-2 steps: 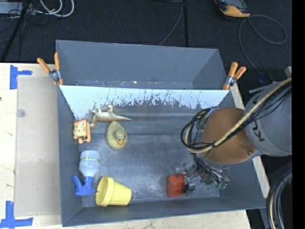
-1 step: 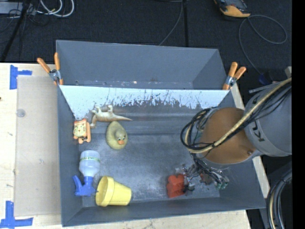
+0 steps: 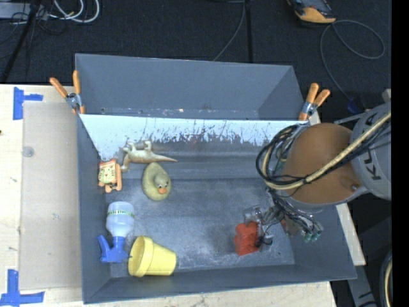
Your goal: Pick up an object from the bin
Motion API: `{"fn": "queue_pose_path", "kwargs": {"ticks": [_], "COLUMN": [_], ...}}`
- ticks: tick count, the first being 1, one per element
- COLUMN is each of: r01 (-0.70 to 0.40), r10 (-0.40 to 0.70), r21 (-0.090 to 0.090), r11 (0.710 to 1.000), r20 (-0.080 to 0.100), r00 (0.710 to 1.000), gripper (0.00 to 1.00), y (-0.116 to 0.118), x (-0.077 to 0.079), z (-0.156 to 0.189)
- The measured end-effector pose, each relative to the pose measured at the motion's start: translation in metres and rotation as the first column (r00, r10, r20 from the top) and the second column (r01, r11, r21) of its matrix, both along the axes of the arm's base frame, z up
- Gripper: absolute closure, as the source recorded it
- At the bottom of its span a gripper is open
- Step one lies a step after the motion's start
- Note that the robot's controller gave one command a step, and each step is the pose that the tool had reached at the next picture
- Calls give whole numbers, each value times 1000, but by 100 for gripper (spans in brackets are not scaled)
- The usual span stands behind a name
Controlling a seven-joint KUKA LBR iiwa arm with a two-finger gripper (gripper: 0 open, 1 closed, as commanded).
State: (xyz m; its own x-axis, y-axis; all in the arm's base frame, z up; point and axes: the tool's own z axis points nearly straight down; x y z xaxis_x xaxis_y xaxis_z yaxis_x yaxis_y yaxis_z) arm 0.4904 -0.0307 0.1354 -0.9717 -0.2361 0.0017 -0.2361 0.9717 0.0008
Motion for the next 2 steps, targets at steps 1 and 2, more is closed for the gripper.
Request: {"fn": "queue_pose_path", "kwargs": {"ticks": [1, 2], "r01": [0, -39], "r10": [0, 39], "r21": [0, 1], "r11": [1000, 999], "r20": [0, 1], "r00": [1000, 999], "gripper": [100, 100], "y": [0, -13], "x": [0, 1], "z": [0, 132]}}
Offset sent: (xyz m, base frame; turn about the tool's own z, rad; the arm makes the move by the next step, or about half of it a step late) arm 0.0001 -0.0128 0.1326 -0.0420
